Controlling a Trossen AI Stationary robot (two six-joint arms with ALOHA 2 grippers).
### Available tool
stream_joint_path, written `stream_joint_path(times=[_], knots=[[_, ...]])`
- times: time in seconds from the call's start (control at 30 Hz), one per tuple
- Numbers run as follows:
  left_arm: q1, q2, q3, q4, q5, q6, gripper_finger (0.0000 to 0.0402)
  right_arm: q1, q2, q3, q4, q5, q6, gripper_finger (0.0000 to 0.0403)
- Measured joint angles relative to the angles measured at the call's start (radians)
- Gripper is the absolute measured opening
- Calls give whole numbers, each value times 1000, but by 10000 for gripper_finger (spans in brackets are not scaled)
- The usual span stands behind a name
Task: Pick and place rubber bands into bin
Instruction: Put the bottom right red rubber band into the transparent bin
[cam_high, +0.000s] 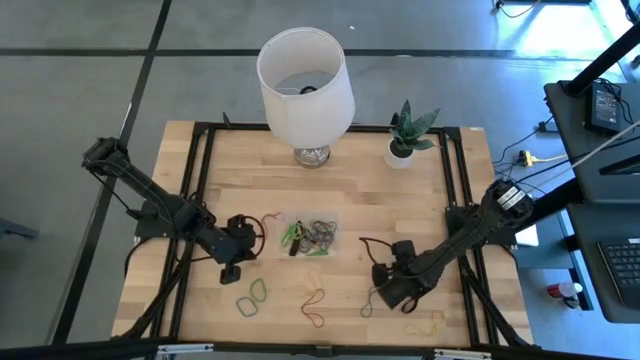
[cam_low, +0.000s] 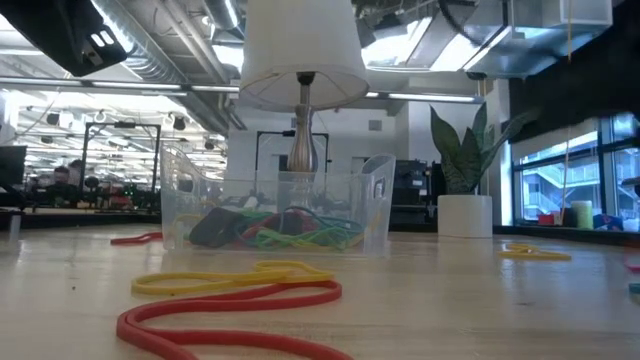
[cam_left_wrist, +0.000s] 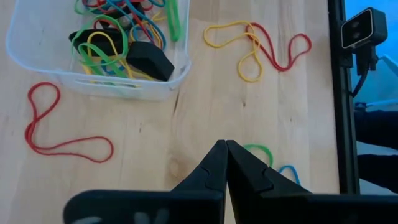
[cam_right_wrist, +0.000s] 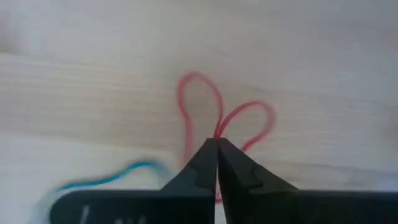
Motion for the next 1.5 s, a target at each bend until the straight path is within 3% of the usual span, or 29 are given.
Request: stream_joint_path(times=[0.17,0.3,0.4,0.57,0.77,0.93,1.17,1.5], knots=[[0,0,0,0,-1,0,3,-1,0,193,-216,136,-25,4],[0,0,0,0,-10,0,3,-14,-1,362,-311,352,-98,2],[0,0,0,0,-30,2,4,-52,-2,452,-292,494,-244,2],[0,0,0,0,-45,2,3,-151,10,544,-151,584,-539,1],[0,0,0,0,-53,2,3,-287,68,548,134,537,-880,1],[0,0,0,1,-67,1,3,-356,166,548,207,422,-997,3],[0,0,0,1,-63,-15,4,-389,249,548,173,365,-997,39],[1,0,0,0,-81,-15,4,-389,250,548,161,288,-996,136]])
